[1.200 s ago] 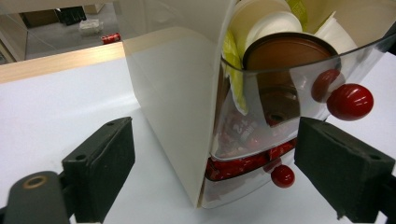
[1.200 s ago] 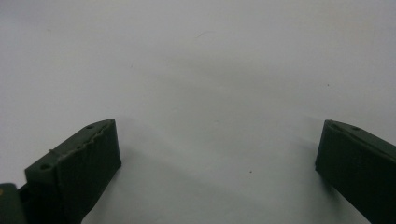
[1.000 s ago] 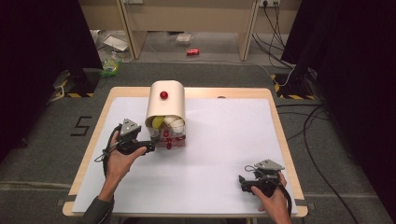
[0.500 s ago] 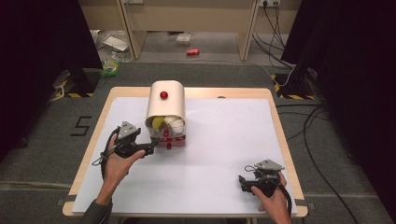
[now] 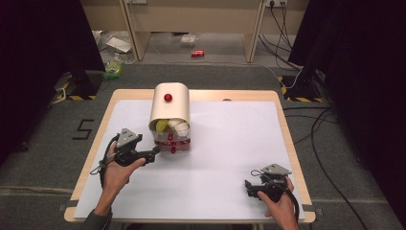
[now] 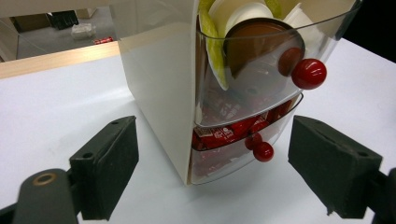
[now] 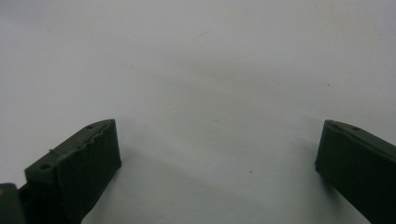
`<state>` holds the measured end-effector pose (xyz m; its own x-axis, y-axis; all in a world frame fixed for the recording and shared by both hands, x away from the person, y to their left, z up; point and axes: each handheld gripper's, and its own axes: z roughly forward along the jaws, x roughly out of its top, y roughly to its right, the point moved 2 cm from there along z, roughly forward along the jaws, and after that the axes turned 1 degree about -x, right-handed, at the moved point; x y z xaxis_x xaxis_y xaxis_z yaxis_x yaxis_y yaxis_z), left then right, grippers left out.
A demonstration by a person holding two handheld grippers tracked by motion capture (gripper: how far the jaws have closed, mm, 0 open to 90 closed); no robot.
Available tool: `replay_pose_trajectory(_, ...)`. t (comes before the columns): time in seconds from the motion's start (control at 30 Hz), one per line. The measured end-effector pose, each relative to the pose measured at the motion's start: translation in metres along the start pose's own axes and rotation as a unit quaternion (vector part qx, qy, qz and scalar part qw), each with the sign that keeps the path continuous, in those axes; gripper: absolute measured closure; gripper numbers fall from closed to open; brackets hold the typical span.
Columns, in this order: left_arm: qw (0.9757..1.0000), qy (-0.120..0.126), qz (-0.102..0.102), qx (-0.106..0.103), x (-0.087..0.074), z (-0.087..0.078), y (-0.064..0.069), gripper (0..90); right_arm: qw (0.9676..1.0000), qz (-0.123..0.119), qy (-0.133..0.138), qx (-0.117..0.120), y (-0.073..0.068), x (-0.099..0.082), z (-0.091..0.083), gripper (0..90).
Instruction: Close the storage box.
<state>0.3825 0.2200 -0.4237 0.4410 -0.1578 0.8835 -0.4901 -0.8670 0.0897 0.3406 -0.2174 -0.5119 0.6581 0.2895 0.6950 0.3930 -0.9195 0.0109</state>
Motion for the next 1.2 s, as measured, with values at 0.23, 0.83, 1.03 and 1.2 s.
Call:
replay_pose_trajectory(0.23, 1.0000, 0.000, 0.002, -0.004, -0.003, -0.006, 0.001, 15.8, 1.0000, -0.001, 0.000, 0.000, 0.000, 0.000, 0.000, 0.4)
replay_pose_trajectory(0.83, 0.9999, -0.005, 0.004, -0.011, -0.014, -0.015, -0.001, 15.8, 1.0000, 0.001, 0.000, 0.000, 0.000, 0.000, 0.000, 0.3)
replay_pose_trajectory(1.03, 0.9999, -0.006, 0.007, -0.014, -0.016, -0.017, 0.001, 15.8, 1.0000, -0.001, 0.000, 0.000, 0.000, 0.000, 0.000, 0.4)
replay_pose_trajectory(1.2, 0.9998, -0.004, 0.010, -0.016, -0.017, -0.021, 0.002, 15.8, 1.0000, -0.001, 0.000, 0.000, 0.000, 0.000, 0.000, 0.3)
